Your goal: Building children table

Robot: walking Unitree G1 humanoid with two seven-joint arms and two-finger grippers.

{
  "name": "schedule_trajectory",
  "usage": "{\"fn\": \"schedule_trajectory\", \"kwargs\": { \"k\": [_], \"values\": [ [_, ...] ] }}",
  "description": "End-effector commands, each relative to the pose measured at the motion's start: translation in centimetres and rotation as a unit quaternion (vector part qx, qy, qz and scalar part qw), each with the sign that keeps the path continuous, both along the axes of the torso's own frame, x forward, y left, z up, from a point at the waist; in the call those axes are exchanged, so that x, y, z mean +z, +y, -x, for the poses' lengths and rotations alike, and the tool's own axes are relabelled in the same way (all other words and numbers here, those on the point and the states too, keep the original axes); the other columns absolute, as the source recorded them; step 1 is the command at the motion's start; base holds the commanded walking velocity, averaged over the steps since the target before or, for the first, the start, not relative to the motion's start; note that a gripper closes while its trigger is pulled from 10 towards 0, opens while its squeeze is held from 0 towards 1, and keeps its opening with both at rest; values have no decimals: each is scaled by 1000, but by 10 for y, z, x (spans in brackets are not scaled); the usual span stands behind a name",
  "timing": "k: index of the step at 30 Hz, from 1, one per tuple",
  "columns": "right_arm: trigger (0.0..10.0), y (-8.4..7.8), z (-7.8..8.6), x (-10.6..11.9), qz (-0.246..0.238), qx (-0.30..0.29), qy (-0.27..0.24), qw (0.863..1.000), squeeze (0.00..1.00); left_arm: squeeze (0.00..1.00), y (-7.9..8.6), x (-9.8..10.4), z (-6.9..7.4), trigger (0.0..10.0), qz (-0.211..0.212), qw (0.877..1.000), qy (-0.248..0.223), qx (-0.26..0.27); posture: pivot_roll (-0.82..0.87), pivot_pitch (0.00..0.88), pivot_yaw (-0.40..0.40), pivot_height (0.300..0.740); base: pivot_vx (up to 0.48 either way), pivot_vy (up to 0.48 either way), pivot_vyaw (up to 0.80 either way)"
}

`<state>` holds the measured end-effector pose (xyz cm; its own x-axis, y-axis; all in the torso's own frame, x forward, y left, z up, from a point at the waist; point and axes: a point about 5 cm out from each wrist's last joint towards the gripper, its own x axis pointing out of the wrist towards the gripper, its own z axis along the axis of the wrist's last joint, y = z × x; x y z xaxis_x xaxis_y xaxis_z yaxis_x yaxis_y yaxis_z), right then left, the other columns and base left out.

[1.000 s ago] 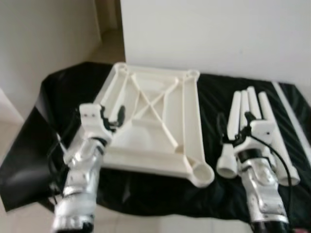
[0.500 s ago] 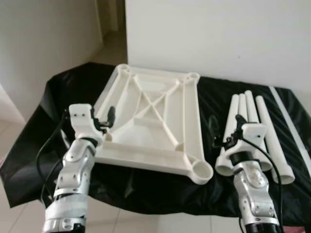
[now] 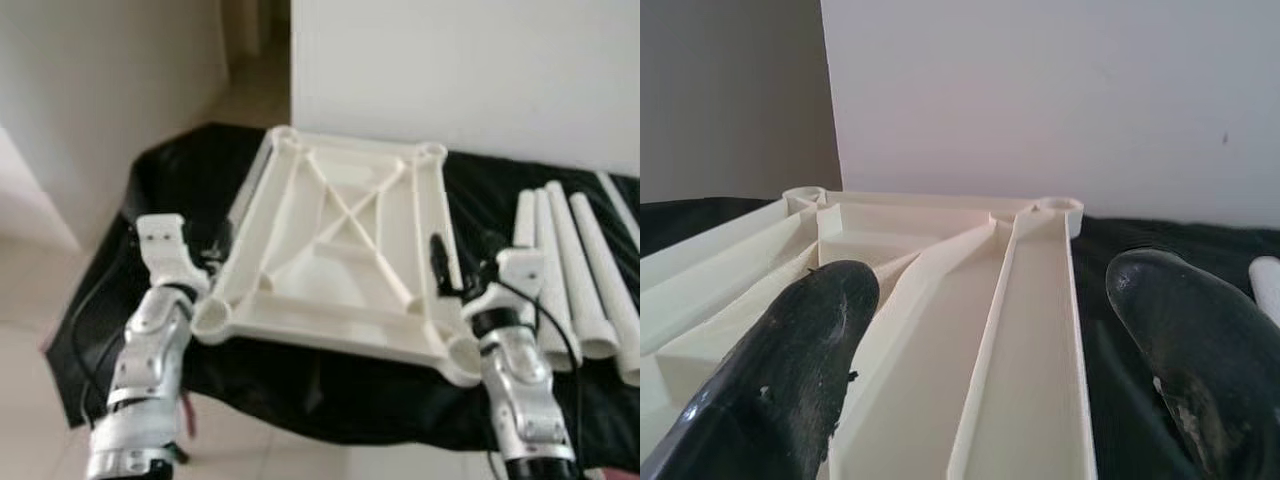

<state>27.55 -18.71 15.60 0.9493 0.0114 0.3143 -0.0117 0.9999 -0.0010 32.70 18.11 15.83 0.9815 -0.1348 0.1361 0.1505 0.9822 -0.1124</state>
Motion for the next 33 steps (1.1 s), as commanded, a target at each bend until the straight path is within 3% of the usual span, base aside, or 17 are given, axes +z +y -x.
{"fn": "schedule_trajectory", "kwargs": {
  "k": [1,22,33],
  "values": [
    [10000,-6,2,-3,-1,-13,5,1000,0,0,-8,-4,-1,10000,0,1000,11,-22,-29,6,-17,740,0,412,0],
    [10000,-8,2,-5,-2,-18,7,1000,0,0,-17,-2,1,10000,-41,998,-6,-40,-35,0,-15,740,0,46,0],
    [10000,-10,2,-5,-1,-17,10,1000,0,0,-18,-1,0,10000,-48,998,-11,-37,-40,0,-17,740,0,0,-792]
  ]
}}
